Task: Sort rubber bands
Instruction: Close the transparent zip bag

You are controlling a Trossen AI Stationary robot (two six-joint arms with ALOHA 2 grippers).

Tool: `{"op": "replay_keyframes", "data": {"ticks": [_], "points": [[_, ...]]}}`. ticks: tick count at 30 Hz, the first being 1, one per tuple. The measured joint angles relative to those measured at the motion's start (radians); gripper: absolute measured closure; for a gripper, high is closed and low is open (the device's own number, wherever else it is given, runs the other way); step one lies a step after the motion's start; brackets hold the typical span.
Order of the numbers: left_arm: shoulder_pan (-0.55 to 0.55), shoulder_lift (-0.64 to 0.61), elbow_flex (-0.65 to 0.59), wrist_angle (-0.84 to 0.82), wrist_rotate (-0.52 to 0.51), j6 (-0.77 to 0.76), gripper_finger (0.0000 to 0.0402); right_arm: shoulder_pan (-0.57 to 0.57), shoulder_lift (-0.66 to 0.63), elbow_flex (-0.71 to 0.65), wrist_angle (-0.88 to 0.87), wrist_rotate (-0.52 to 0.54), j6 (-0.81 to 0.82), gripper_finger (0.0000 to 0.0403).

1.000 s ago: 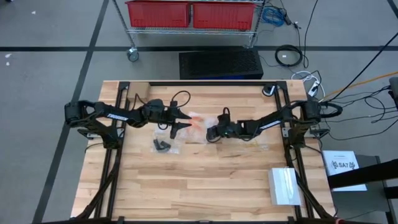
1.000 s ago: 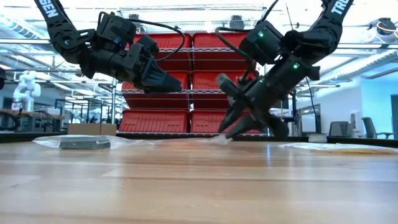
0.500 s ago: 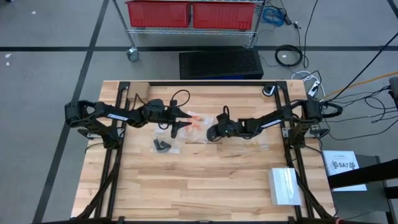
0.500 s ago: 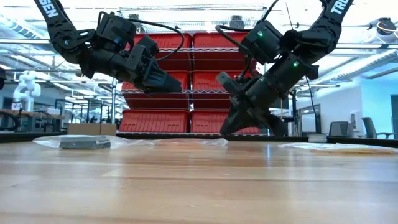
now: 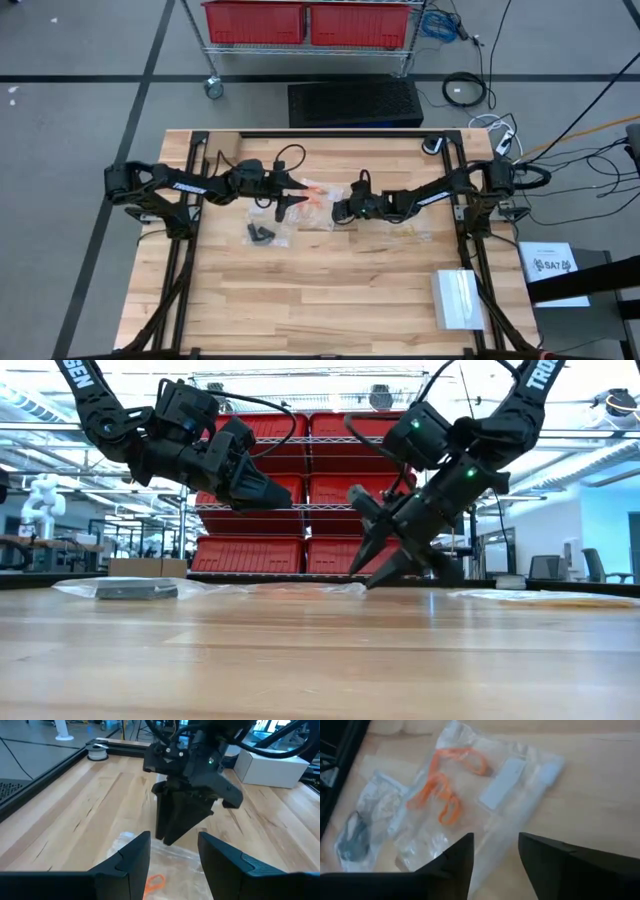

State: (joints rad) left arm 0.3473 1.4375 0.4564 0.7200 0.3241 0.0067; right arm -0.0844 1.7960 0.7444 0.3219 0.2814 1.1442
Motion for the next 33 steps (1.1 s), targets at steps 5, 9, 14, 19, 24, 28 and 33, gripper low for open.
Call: {"op": "replay_keyframes", "data": {"ticks": [5, 9, 14, 19, 24, 28, 33], "points": [[0.000, 0.000, 0.000, -0.001, 0.000, 0.000, 0.0230, -0.007, 0.042, 0.000, 0.100, 0.003, -0.053, 0.0279], [0.000, 0.000, 0.000, -0.001, 0.000, 0.000, 0.0230, -0.013, 0.050, 0.000, 0.141, 0.024, -0.141, 0.0350], [0.000, 0.000, 0.000, 0.001, 0.000, 0.000, 0.0230, -0.015, 0.048, 0.000, 0.157, 0.055, -0.237, 0.0395], [0.000, 0.000, 0.000, 0.005, -0.010, -0.001, 0.0230, -0.015, 0.029, 0.001, 0.136, -0.018, -0.216, 0.0394], [0.000, 0.000, 0.000, 0.005, -0.011, -0.002, 0.0230, -0.018, 0.030, 0.000, 0.089, -0.053, -0.148, 0.0341], [0.000, 0.000, 0.000, 0.005, -0.011, -0.002, 0.0230, -0.024, 0.032, 0.000, 0.091, -0.013, -0.112, 0.0278], [0.000, 0.000, 0.000, 0.004, -0.012, -0.002, 0.0230, -0.030, 0.041, 0.000, 0.157, -0.012, -0.113, 0.0237]]}}
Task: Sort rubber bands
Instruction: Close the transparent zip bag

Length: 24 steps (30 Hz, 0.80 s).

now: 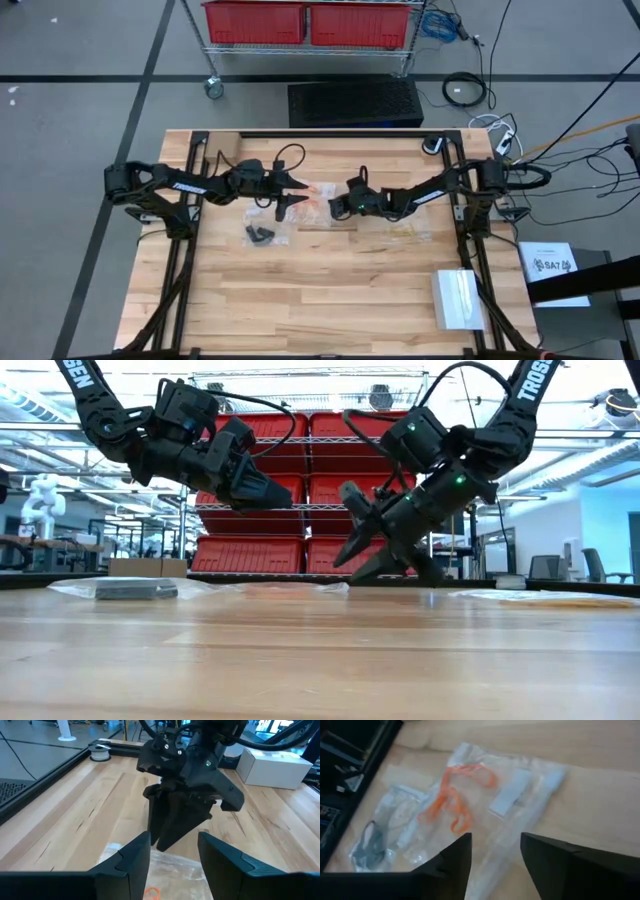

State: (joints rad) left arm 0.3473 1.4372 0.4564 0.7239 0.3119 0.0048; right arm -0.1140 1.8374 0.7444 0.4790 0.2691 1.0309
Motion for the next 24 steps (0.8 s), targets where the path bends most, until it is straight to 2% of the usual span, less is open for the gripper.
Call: {"op": "replay_keyframes", "data": {"ticks": [9, 12, 14, 18, 19, 24], "points": [[0.000, 0.000, 0.000, 0.000, -0.002, 0.000, 0.0230, -0.025, 0.075, 0.006, 0.051, 0.011, 0.053, 0.0258], [0.000, 0.000, 0.000, 0.000, -0.003, 0.000, 0.0230, -0.024, 0.087, 0.024, 0.054, 0.020, 0.004, 0.0272], [0.000, 0.000, 0.000, 0.000, -0.003, 0.000, 0.0230, -0.022, 0.092, 0.044, 0.041, 0.026, -0.034, 0.0294], [0.000, 0.000, 0.000, 0.000, -0.009, 0.000, 0.0230, -0.022, 0.098, 0.092, -0.006, 0.025, -0.123, 0.0380], [0.000, 0.000, 0.000, 0.001, -0.012, 0.000, 0.0230, -0.022, 0.098, 0.106, -0.021, 0.040, -0.149, 0.0391], [0.000, 0.000, 0.000, 0.000, -0.029, 0.000, 0.0230, -0.031, 0.086, 0.138, -0.097, 0.041, -0.235, 0.0401]]}}
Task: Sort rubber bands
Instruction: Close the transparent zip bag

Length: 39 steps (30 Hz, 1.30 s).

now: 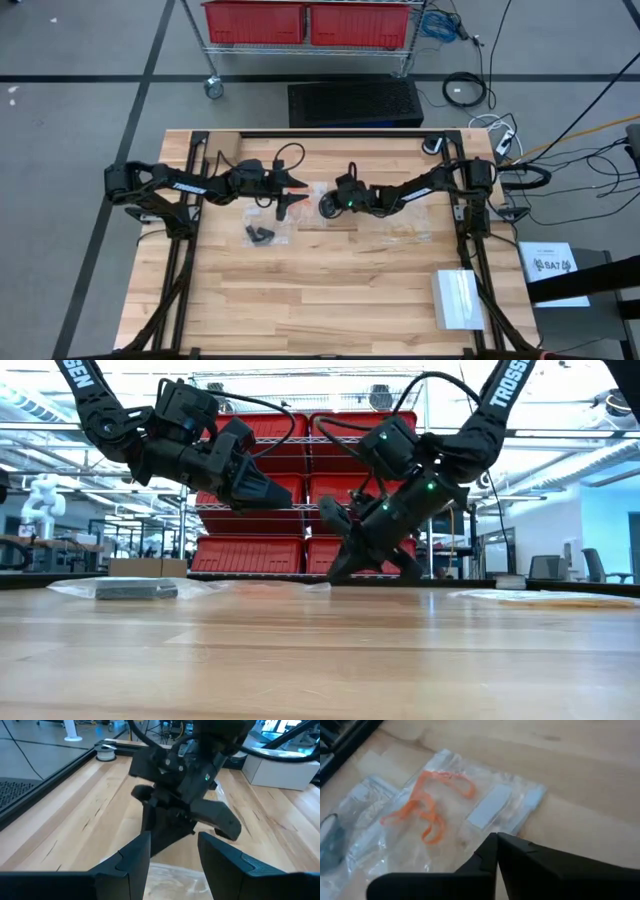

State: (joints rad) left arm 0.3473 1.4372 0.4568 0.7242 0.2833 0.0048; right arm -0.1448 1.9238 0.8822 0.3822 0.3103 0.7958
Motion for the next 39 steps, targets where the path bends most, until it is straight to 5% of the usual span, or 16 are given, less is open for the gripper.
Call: {"op": "replay_keyframes", "data": {"ticks": [5, 9, 19, 24, 31, 39], "points": [[0.000, 0.000, 0.000, 0.002, -0.006, 0.000, 0.0230, -0.020, -0.094, 0.005, -0.116, -0.011, -0.087, 0.0402], [0.001, 0.000, 0.000, 0.003, -0.017, 0.000, 0.0230, -0.040, -0.160, 0.005, -0.206, -0.149, -0.023, 0.0388], [0.000, 0.000, 0.000, 0.000, -0.023, 0.000, 0.0230, 0.020, -0.100, 0.005, -0.137, -0.127, 0.110, 0.0255], [0.000, 0.000, 0.000, 0.000, -0.023, 0.000, 0.0230, 0.015, -0.061, 0.005, -0.119, -0.126, 0.161, 0.0228], [0.000, 0.000, 0.000, 0.000, -0.023, 0.000, 0.0230, 0.000, 0.000, 0.005, -0.023, -0.130, 0.184, 0.0254], [0.000, 0.000, 0.000, -0.003, -0.023, 0.000, 0.0230, 0.000, 0.083, 0.077, -0.016, -0.128, 0.096, 0.0356]]}}
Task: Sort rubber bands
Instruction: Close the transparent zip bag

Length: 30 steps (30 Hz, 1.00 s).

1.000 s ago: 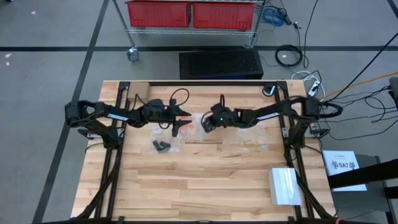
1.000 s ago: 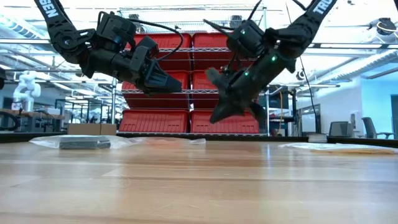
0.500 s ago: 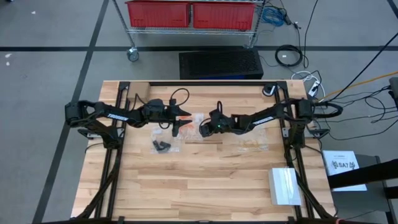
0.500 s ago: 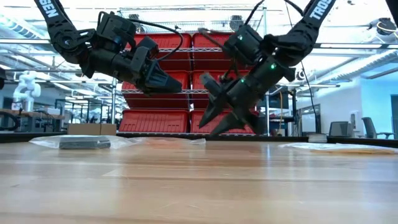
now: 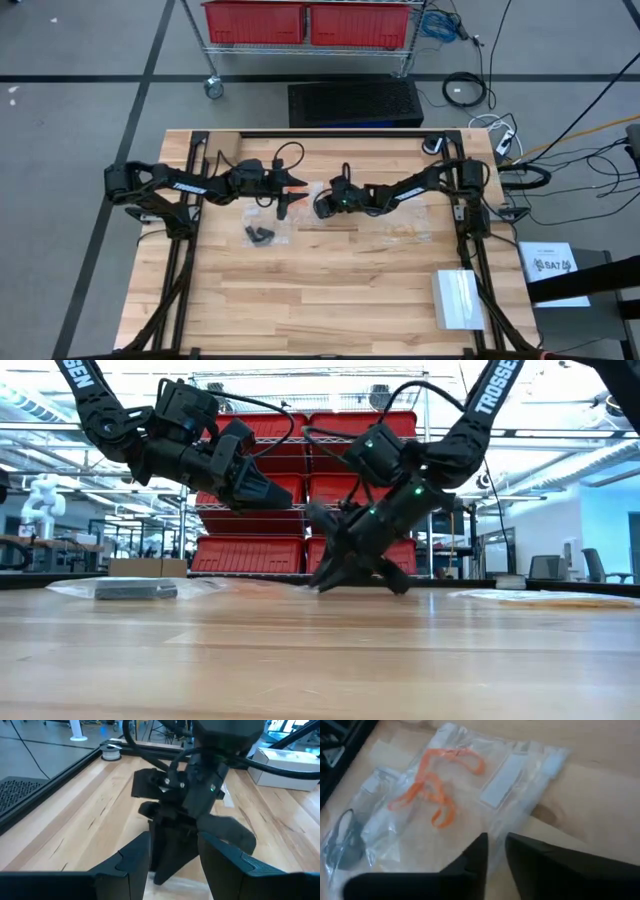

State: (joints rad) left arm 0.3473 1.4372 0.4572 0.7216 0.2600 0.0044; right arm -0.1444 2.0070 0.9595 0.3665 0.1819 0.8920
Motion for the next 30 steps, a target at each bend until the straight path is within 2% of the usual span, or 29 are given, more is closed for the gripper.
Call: {"op": "replay_keyframes", "data": {"ticks": [3, 10, 17, 20, 23, 30], "points": [[0.000, 0.000, 0.000, -0.007, -0.001, 0.000, 0.0230, 0.000, 0.003, 0.023, -0.028, 0.003, -0.075, 0.0394], [0.000, 0.000, 0.000, -0.005, -0.008, 0.000, 0.0230, 0.013, -0.128, 0.082, -0.351, 0.052, -0.276, 0.0401], [-0.005, 0.000, 0.000, -0.005, -0.007, 0.050, 0.0230, 0.081, -0.300, 0.132, -0.574, 0.058, -0.490, 0.0402], [-0.019, 0.000, 0.000, -0.002, 0.004, 0.062, 0.0230, 0.121, -0.364, 0.144, -0.629, 0.061, -0.566, 0.0402], [-0.028, 0.000, 0.000, 0.016, 0.063, 0.062, 0.0230, 0.155, -0.409, 0.145, -0.644, 0.062, -0.618, 0.0402], [-0.045, 0.000, 0.000, 0.074, 0.133, 0.054, 0.0230, 0.188, -0.442, 0.145, -0.652, 0.058, -0.661, 0.0403]]}}
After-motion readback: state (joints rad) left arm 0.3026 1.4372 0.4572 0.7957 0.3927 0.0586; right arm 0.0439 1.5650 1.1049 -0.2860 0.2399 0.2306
